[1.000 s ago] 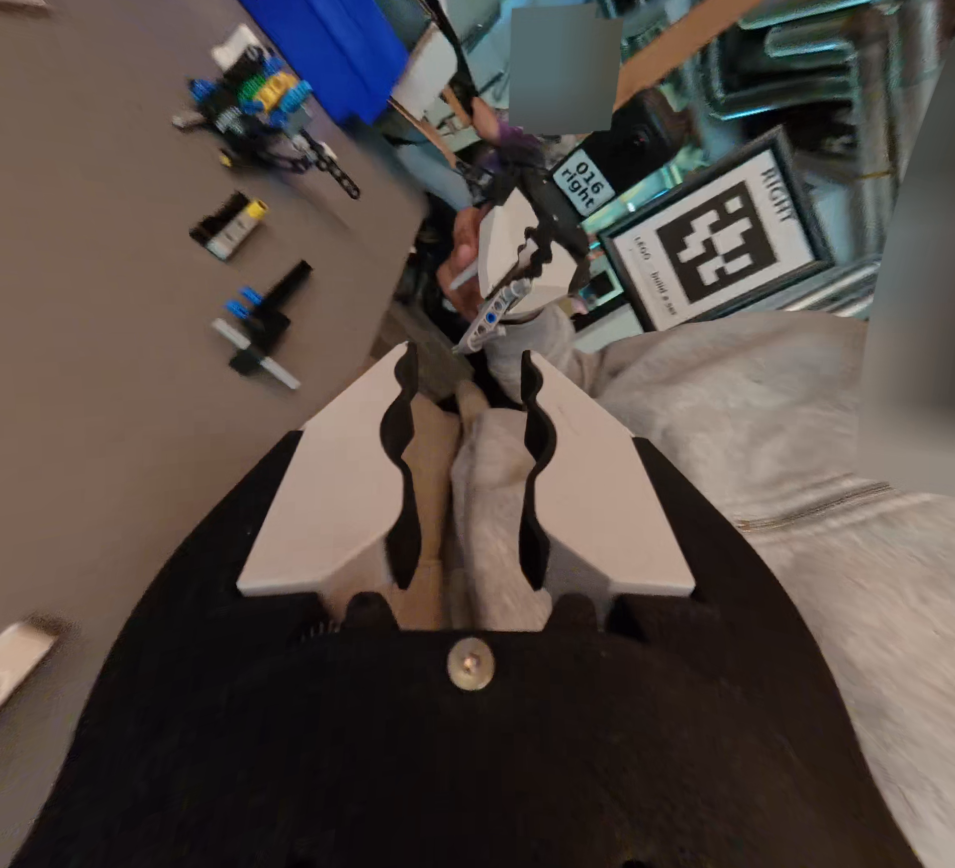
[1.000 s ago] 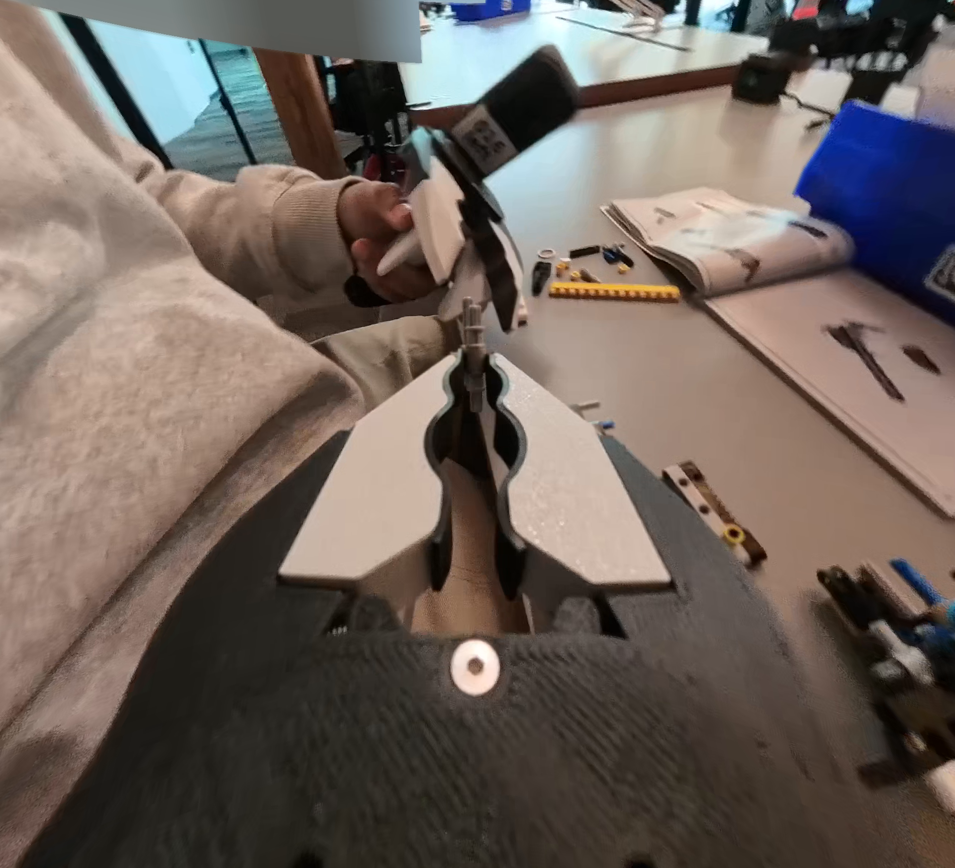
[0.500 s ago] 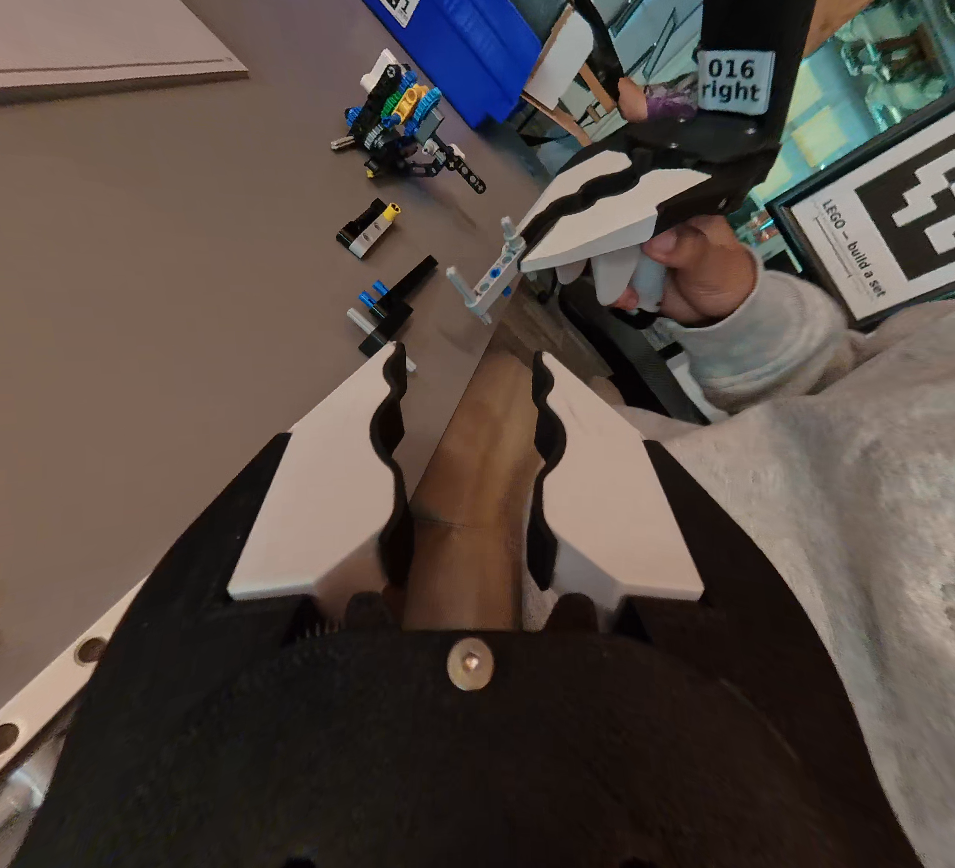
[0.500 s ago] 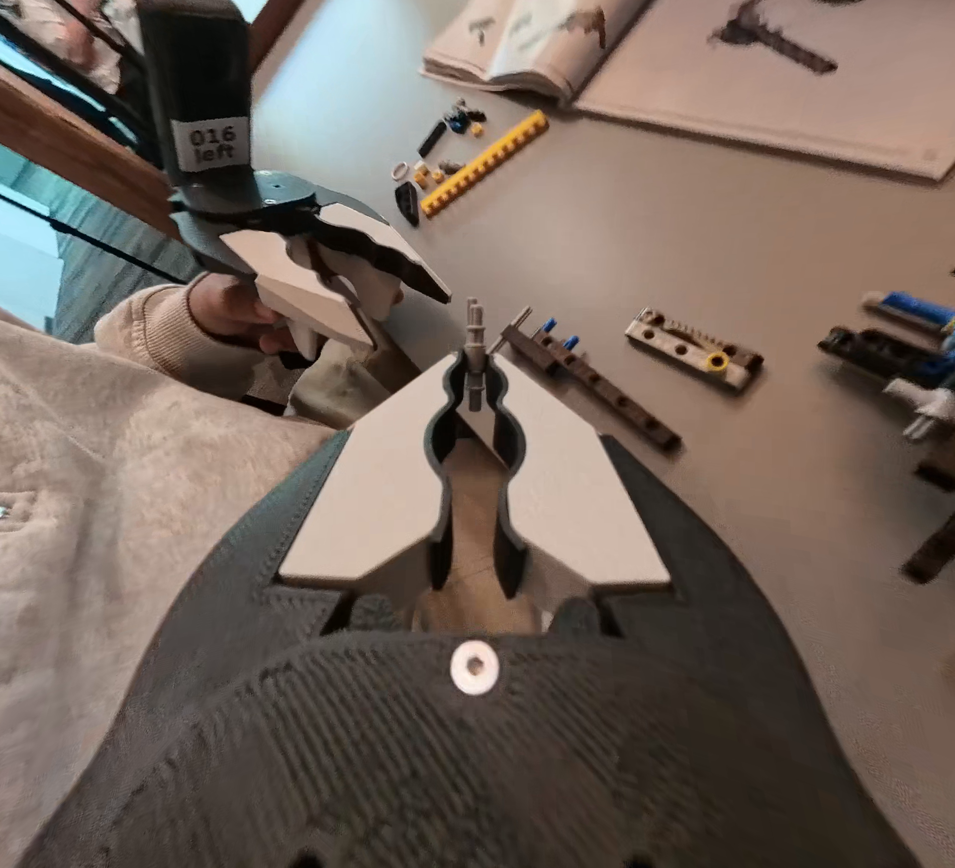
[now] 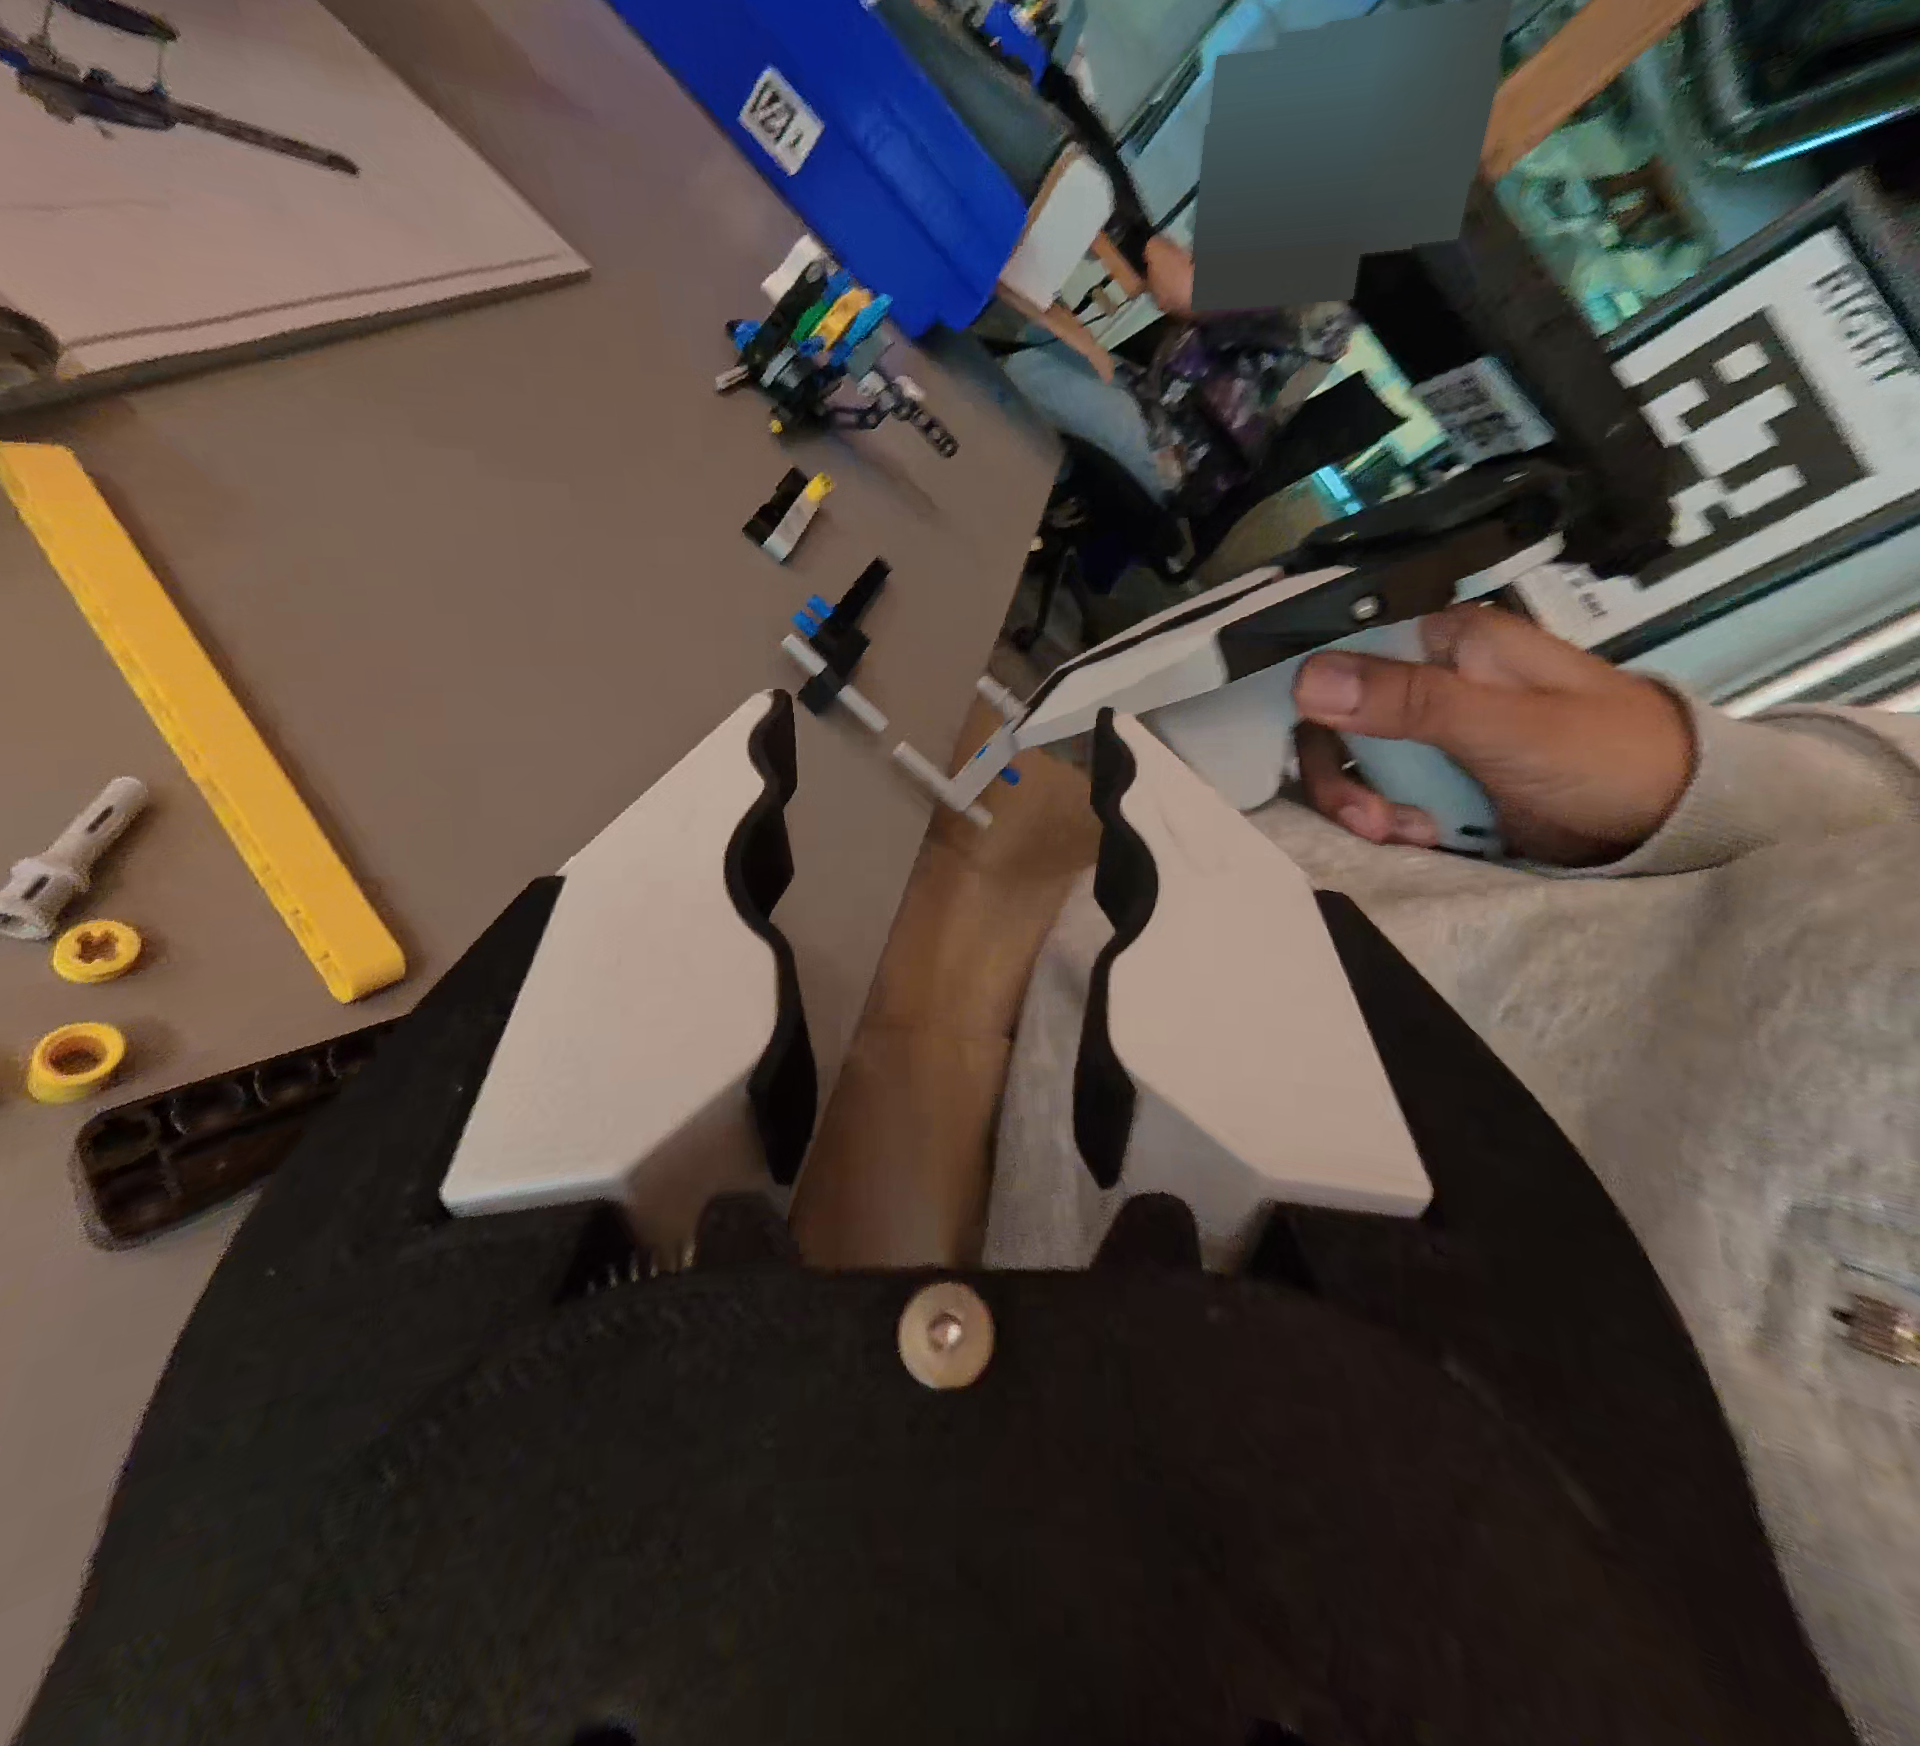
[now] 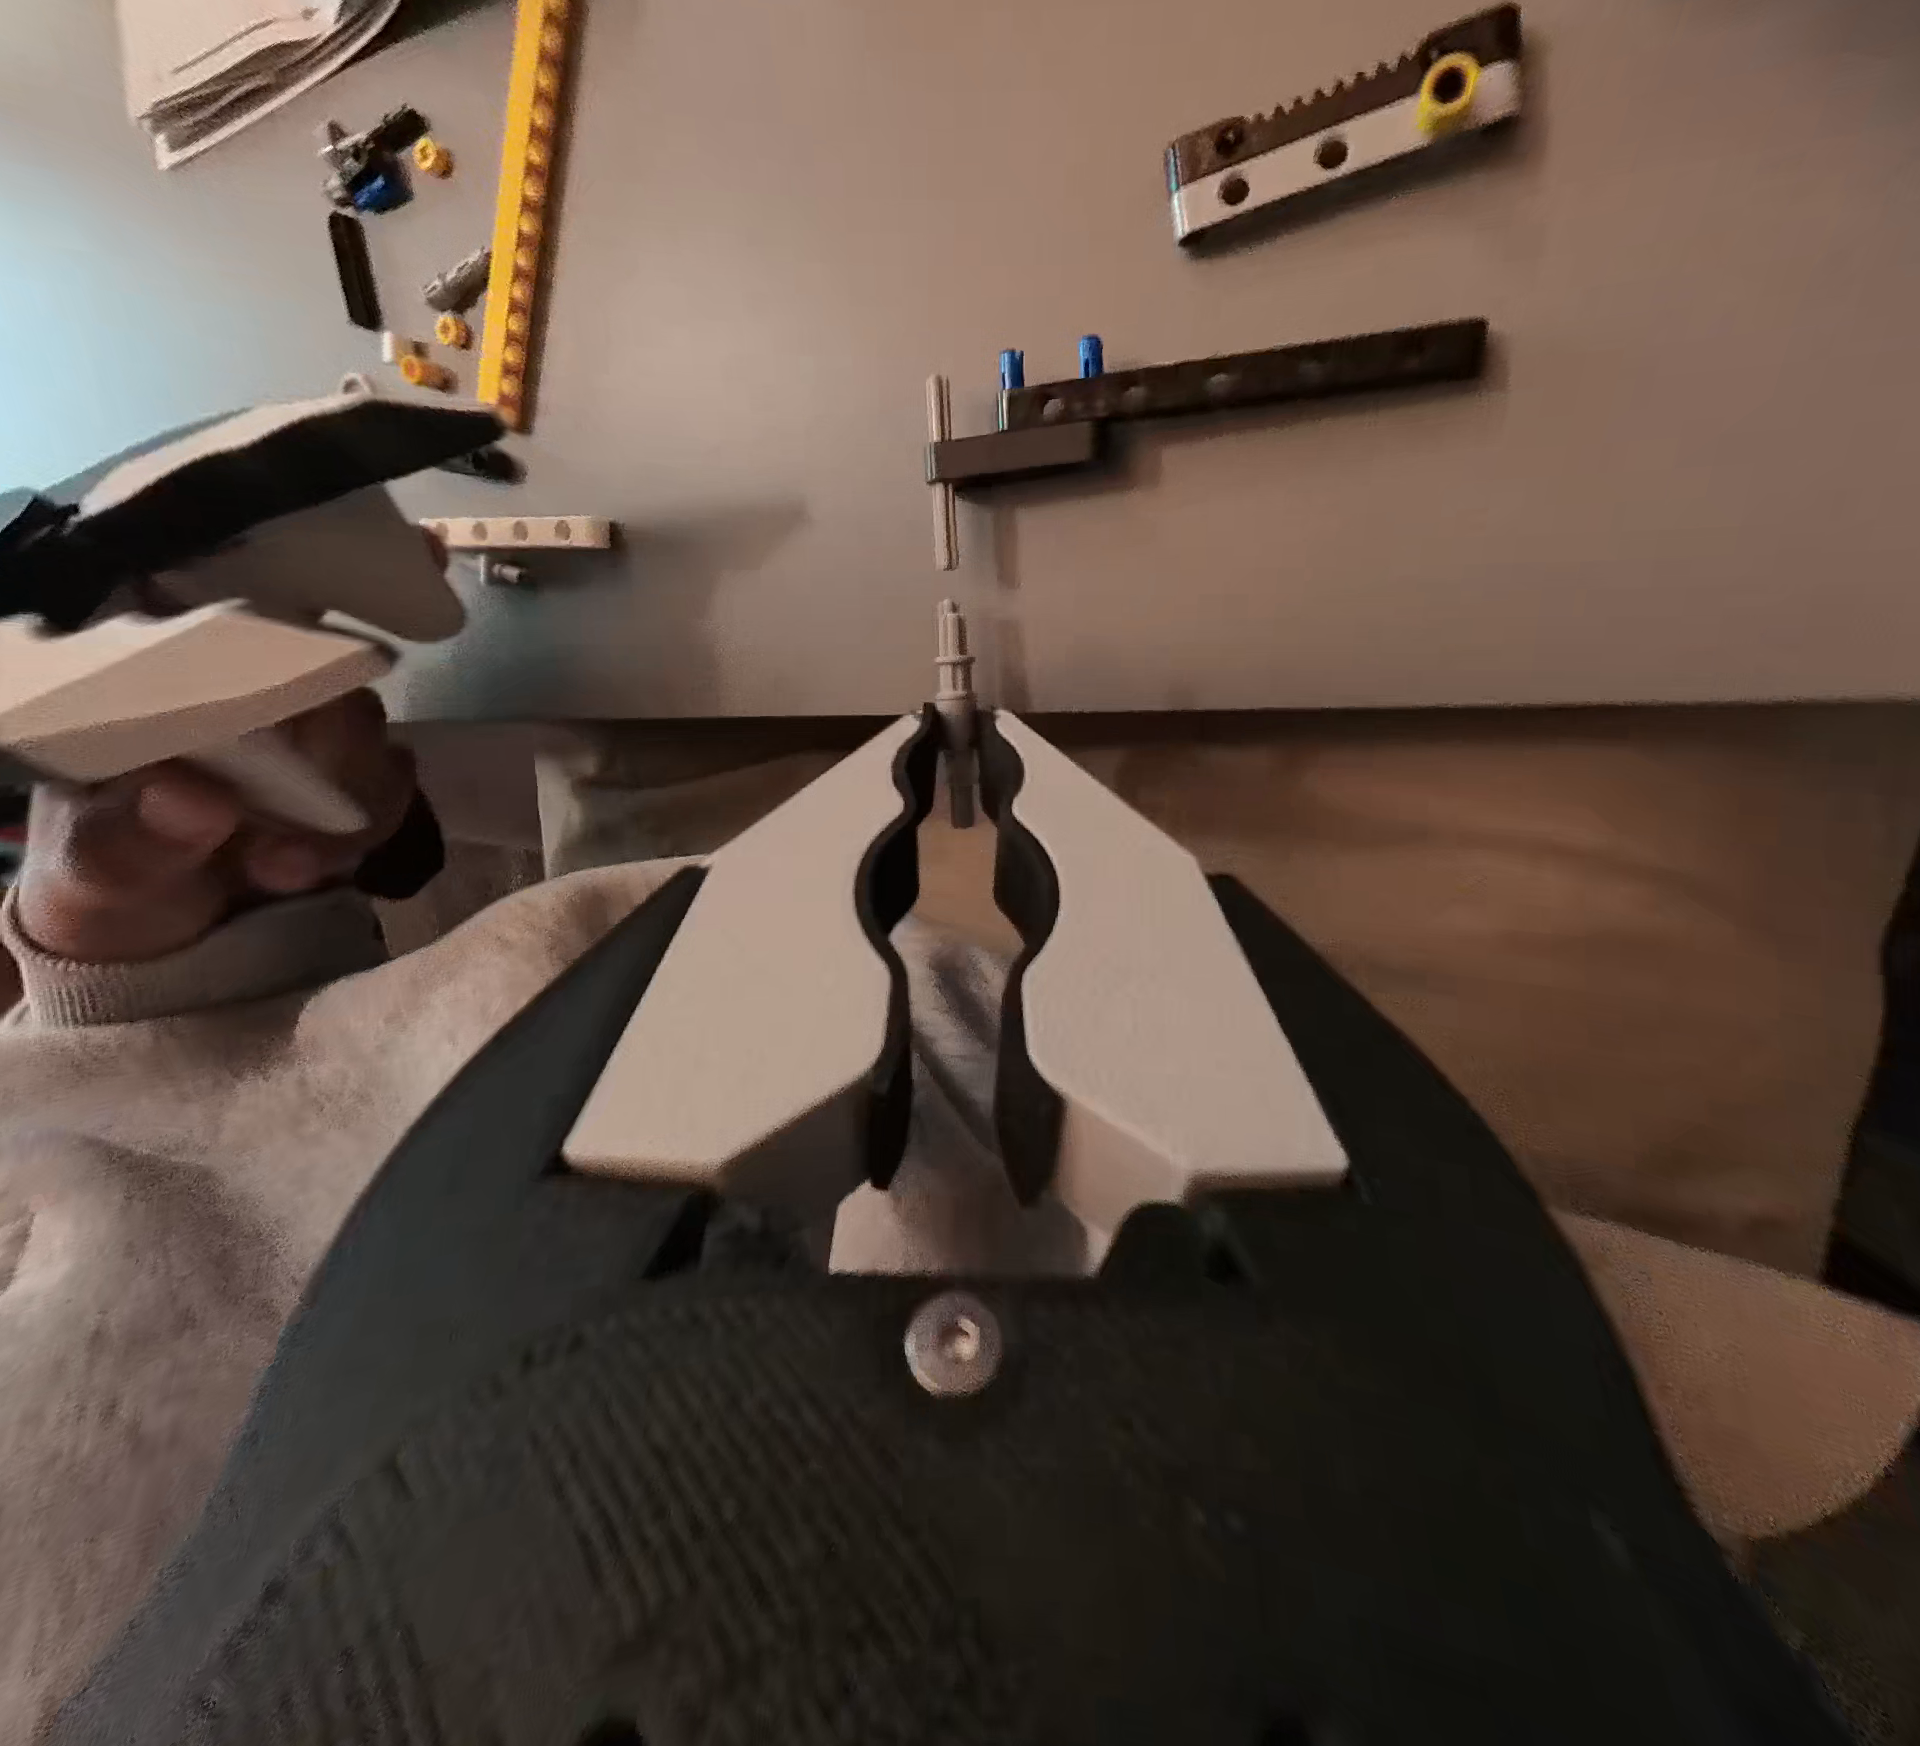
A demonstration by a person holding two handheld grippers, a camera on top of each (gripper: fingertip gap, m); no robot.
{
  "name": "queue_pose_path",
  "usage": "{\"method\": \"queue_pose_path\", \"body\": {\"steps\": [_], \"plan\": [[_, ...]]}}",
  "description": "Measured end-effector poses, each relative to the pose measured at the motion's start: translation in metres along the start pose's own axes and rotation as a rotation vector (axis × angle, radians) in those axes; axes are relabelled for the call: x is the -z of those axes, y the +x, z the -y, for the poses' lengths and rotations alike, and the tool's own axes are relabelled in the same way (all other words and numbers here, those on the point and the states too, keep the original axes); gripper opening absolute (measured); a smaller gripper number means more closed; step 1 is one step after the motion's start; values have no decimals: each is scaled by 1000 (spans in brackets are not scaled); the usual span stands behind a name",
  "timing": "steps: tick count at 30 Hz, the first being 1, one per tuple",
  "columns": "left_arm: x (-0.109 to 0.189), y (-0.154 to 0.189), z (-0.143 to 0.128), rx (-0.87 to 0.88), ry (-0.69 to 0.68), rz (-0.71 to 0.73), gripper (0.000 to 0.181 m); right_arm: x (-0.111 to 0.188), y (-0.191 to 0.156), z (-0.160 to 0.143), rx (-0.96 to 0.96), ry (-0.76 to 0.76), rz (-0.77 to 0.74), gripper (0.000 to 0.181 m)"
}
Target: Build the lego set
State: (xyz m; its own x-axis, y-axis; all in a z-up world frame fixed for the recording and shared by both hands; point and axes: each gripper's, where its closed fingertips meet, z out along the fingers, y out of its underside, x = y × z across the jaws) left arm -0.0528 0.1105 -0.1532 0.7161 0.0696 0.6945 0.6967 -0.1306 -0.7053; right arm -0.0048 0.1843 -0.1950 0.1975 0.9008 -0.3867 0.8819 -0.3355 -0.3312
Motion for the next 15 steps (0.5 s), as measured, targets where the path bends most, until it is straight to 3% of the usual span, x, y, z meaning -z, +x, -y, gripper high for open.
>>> {"method": "queue_pose_path", "body": {"steps": [4, 9, 15], "plan": [[12, 9, 11, 54, 63, -98, 54, -4, 0, 3, -35, 14, -97, 6], [22, 0, 21, 83, 120, -83, 48, -8, -2, 14, -38, 14, -132, 6], [10, -4, 4, 59, 23, -44, 48, -12, -2, 13, -46, -8, -125, 6]]}}
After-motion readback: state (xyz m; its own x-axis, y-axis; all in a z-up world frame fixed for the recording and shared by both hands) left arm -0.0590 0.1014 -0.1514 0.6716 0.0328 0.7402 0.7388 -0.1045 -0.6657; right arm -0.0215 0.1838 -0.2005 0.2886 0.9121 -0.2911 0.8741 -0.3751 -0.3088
